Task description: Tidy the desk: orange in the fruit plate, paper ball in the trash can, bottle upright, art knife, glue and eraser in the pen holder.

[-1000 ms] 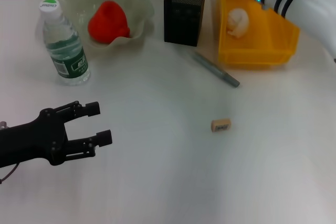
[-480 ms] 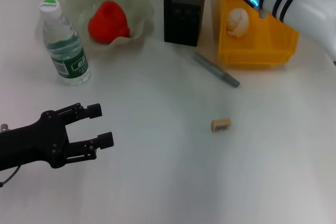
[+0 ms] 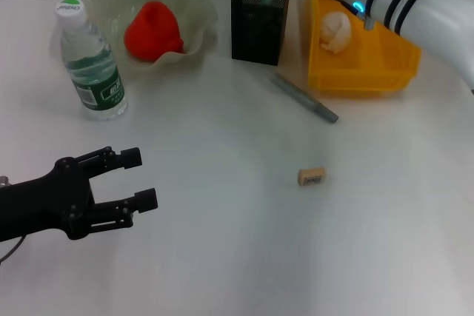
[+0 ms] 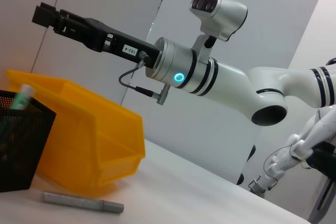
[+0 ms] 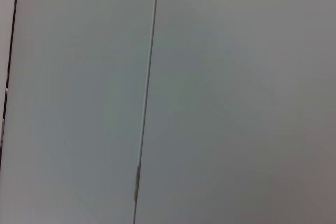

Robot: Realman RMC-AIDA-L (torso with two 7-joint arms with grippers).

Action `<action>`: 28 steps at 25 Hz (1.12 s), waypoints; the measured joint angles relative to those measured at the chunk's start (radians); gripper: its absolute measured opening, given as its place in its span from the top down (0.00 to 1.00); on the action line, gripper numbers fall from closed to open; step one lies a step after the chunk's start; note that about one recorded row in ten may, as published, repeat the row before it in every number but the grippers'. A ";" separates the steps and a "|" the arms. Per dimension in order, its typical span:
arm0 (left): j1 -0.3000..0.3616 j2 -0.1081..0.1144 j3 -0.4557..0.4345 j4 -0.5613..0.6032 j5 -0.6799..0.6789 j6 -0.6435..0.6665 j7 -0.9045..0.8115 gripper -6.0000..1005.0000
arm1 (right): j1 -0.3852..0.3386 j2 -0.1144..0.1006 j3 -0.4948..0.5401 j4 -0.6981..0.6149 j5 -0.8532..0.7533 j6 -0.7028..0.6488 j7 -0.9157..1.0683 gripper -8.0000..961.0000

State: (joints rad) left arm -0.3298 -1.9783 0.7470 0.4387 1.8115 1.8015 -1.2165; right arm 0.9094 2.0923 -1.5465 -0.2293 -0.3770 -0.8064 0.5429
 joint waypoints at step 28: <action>-0.023 -0.002 0.012 0.012 0.026 0.049 0.061 0.14 | -0.314 -0.116 0.418 -0.681 -1.477 -0.775 1.299 0.27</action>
State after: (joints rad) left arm -0.3524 -1.9804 0.7593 0.4511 1.8378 1.8506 -1.1551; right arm 0.5954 1.9767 -1.1289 -0.9103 -1.8543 -1.5816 1.8422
